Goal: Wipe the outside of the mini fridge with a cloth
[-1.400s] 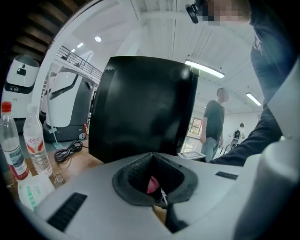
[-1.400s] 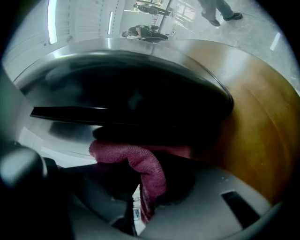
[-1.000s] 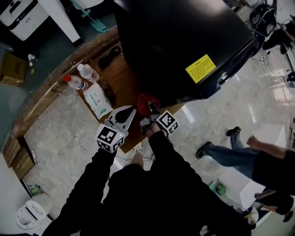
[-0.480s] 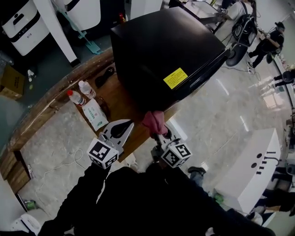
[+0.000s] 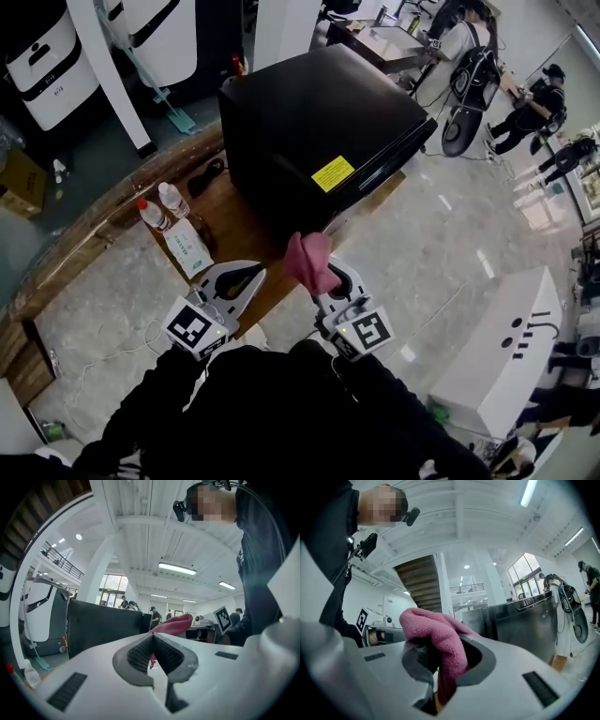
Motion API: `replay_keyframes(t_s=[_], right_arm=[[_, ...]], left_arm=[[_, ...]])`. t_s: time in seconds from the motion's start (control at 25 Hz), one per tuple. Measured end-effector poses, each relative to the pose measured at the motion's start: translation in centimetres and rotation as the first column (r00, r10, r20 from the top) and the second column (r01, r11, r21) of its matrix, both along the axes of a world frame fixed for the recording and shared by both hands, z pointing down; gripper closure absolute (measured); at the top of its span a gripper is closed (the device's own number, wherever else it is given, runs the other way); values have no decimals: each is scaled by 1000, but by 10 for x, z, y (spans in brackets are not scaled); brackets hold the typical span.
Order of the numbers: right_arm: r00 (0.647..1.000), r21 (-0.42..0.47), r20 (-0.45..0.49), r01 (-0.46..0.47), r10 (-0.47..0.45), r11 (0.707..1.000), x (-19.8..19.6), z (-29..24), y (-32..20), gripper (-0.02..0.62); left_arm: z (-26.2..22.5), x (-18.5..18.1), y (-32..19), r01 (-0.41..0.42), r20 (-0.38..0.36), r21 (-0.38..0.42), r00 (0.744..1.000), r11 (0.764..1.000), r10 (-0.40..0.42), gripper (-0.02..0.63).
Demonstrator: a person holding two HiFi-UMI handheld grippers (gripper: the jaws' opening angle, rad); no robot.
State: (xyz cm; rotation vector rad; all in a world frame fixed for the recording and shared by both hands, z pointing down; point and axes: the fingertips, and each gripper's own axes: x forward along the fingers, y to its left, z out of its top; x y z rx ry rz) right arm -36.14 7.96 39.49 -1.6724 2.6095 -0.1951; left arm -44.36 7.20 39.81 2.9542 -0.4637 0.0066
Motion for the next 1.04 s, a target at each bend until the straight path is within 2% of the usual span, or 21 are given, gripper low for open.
replay_keyframes(t_s=[0.2,1.04], right_arm=[[996,20,-86,0,2,1000,-7,-3,14,540],[996,12,-89,23,-22,1000,-16,-3,18,540]], left_arm=[[-1,-2,8,-2,-3,-2,1000,1000,2,600],[6,-9,14,-13,35,-2,999,1000,14,600]])
